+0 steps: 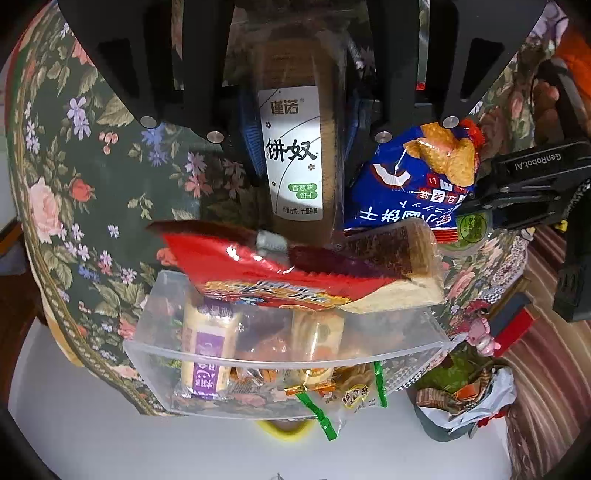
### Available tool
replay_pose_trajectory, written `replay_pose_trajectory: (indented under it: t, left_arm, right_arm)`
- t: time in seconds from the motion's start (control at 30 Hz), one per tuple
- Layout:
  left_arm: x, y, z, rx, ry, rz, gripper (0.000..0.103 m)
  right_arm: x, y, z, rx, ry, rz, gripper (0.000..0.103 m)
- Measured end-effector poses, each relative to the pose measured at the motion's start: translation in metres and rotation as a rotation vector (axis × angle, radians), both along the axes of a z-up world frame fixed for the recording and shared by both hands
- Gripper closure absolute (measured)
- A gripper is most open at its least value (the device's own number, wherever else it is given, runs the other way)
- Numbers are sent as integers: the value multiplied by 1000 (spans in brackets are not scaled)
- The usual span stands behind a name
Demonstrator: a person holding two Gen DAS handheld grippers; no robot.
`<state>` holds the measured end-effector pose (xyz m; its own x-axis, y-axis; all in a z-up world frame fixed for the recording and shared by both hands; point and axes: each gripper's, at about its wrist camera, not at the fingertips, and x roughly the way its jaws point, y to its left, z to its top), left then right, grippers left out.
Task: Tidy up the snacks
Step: 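Withdraw both tools from the box and reach toward the remaining snacks, then grasp the green jelly cup with the left tool while the right tool grasps the round cracker roll, then carry the jelly cup and cracker roll over the box and release both inside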
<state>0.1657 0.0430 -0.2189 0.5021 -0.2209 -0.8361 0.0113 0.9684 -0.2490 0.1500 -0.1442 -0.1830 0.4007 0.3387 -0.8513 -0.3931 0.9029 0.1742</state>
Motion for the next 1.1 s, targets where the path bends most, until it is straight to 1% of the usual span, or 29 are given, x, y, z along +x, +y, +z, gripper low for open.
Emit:
replay_pose_trajectory:
  t: [0.1, 0.2, 0.4, 0.63, 0.8, 0.93, 1.1]
  left_arm:
    - [-3, 3, 1, -14, 4, 4, 61]
    - [-7, 6, 7, -12, -9, 13, 62]
    - [-24, 7, 21, 14, -41, 19, 63]
    - [-36, 9, 47, 28, -100, 29, 63]
    - [-40, 8, 71, 33, -155, 34, 63]
    - [-37, 6, 86, 36, -194, 31, 63]
    - [-26, 4, 100, 35, -228, 35, 63]
  right_arm:
    - [0, -1, 1, 5, 0, 0, 69]
    - [-5, -6, 3, 9, -2, -1, 69]
    - [-18, -27, 11, 13, -4, -25, 69]
    - [-33, -56, 18, 13, 0, -76, 69]
    - [-39, -75, 22, 5, -1, -141, 69]
    - [-38, -92, 31, -3, -23, -185, 69]
    - [-26, -105, 54, 16, -83, -221, 69]
